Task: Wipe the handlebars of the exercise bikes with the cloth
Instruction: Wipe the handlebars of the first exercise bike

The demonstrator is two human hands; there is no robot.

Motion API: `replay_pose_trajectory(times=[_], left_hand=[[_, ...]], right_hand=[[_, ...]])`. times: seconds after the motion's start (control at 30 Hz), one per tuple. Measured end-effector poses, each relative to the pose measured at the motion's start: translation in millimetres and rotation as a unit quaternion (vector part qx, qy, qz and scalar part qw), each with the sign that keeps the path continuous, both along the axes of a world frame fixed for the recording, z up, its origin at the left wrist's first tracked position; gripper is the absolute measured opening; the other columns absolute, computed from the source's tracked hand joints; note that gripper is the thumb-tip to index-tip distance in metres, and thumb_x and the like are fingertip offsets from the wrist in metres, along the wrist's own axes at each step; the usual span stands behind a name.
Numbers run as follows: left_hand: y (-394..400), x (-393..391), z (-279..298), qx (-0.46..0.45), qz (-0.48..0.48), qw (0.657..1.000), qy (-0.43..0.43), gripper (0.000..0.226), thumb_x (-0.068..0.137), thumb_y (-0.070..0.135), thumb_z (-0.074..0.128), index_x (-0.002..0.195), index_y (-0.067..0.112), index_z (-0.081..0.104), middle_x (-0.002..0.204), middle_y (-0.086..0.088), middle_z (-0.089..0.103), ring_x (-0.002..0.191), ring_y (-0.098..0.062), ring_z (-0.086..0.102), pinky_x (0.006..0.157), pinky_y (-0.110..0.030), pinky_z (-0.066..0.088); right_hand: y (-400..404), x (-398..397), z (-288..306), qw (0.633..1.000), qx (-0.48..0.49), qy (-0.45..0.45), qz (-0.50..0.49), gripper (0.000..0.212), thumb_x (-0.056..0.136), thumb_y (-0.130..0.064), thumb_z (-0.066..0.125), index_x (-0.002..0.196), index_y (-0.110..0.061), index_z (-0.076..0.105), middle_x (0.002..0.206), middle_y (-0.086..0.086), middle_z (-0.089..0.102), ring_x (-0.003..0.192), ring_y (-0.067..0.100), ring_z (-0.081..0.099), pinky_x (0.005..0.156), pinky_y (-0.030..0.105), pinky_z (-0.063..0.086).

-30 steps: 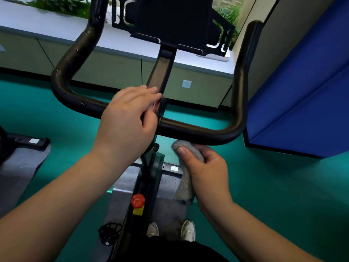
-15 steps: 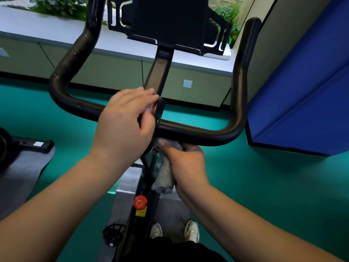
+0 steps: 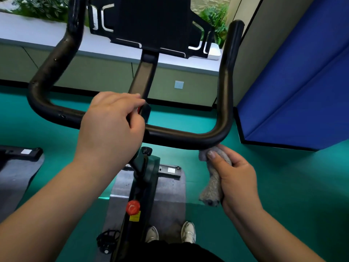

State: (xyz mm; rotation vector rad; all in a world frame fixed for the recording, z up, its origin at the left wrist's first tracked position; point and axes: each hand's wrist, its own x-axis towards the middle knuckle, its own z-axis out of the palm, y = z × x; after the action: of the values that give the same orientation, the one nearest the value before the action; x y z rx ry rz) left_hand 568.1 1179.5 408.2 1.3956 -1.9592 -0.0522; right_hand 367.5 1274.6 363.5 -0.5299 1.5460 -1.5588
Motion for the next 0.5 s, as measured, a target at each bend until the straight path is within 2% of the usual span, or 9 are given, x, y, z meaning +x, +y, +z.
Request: replay_pose_trajectory(times=[0.07, 0.17, 0.3, 0.4, 0.5], left_hand=[[-1, -2, 1, 0.007, 0.002, 1.000, -0.004, 0.029, 0.081, 0.008, 0.052, 0.100, 0.013, 0.073, 0.105, 0.000, 0.070, 0.102, -0.023, 0.057, 0.094, -0.015, 0.031], [-1, -4, 4, 0.019, 0.008, 1.000, -0.011, 0.029, 0.082, 0.007, 0.052, 0.100, 0.014, 0.074, 0.104, 0.001, 0.071, 0.101, -0.023, 0.056, 0.090, -0.015, 0.030], [-1, -9, 7, 0.031, 0.020, 0.999, -0.015, 0.028, 0.084, 0.008, 0.052, 0.099, 0.018, 0.074, 0.104, 0.005, 0.071, 0.102, -0.023, 0.053, 0.088, -0.023, 0.035], [-1, -10, 8, 0.035, 0.026, 0.999, -0.012, 0.031, 0.083, 0.012, 0.049, 0.099, 0.019, 0.074, 0.103, 0.006, 0.071, 0.102, -0.023, 0.051, 0.084, -0.028, 0.039], [-1, -10, 7, 0.028, 0.026, 0.999, -0.017, 0.031, 0.083, 0.013, 0.048, 0.099, 0.019, 0.074, 0.104, 0.006, 0.071, 0.101, -0.023, 0.051, 0.085, -0.026, 0.038]], right_hand=[[2, -13, 6, 0.999, -0.019, 0.033, -0.039, 0.022, 0.081, -0.005, 0.070, 0.100, -0.015, 0.072, 0.088, -0.004, 0.076, 0.083, 0.009, 0.068, 0.071, 0.016, 0.052], [2, -24, 29, 0.984, -0.082, 0.142, -0.069, 0.022, 0.082, -0.010, 0.070, 0.102, -0.020, 0.071, 0.092, -0.010, 0.075, 0.089, 0.005, 0.067, 0.077, 0.015, 0.052], [-12, -11, 44, 0.929, -0.116, 0.352, 0.008, 0.027, 0.076, -0.018, 0.077, 0.102, -0.021, 0.072, 0.097, -0.005, 0.067, 0.091, 0.002, 0.062, 0.082, 0.009, 0.045], [-14, 2, 34, 0.895, -0.137, 0.422, 0.054, 0.031, 0.076, -0.025, 0.076, 0.106, -0.017, 0.072, 0.093, -0.005, 0.057, 0.088, 0.006, 0.058, 0.081, 0.006, 0.041], [-17, -2, 30, 0.858, -0.156, 0.485, 0.071, 0.033, 0.078, -0.025, 0.073, 0.109, -0.013, 0.071, 0.092, -0.003, 0.054, 0.086, 0.009, 0.055, 0.081, 0.007, 0.041]])
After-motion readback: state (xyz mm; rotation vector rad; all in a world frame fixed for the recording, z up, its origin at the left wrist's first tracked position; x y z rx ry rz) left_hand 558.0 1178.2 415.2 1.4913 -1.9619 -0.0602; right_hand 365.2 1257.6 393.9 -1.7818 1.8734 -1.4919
